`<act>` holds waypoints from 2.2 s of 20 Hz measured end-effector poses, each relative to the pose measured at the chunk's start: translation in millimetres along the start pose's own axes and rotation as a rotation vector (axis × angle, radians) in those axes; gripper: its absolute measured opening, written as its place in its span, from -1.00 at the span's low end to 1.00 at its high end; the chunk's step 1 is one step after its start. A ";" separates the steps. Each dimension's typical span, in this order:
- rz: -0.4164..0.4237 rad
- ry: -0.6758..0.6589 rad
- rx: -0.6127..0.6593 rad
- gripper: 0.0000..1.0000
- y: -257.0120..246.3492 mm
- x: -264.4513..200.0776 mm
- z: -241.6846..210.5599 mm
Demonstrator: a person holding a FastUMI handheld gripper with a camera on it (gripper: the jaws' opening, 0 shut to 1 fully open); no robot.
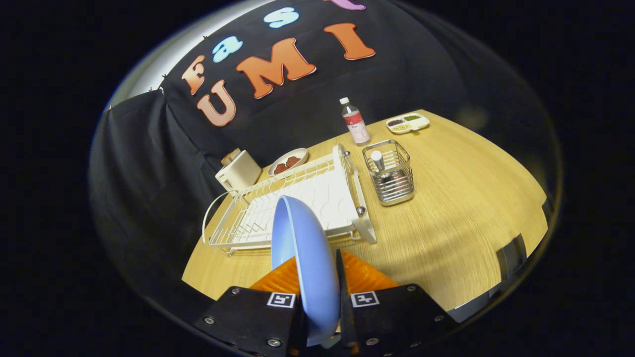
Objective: Take the plate from the dish rack, then take the spoon from the basket and place it into the plate.
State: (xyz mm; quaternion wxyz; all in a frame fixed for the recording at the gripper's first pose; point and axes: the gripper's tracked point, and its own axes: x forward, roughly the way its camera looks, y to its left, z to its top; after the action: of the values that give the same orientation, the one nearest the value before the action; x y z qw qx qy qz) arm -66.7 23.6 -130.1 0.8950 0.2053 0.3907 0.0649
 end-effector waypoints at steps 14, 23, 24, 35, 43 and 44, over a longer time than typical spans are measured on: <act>-0.020 0.089 0.178 -0.37 -27.1 28.2 -51.8; -0.074 0.058 0.166 -0.26 -33.6 48.5 -49.8; -0.084 0.054 0.145 -0.20 -34.3 50.8 -49.5; -0.145 -0.102 -0.007 0.18 -28.4 46.3 -7.3; -0.218 -0.333 -0.173 0.45 -34.4 27.1 60.6; -0.232 -0.346 -0.187 0.45 -37.1 27.2 67.2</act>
State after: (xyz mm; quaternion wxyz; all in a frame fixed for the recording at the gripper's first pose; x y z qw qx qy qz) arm -0.8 -23.9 -122.9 0.9652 0.0833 0.2449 -0.0388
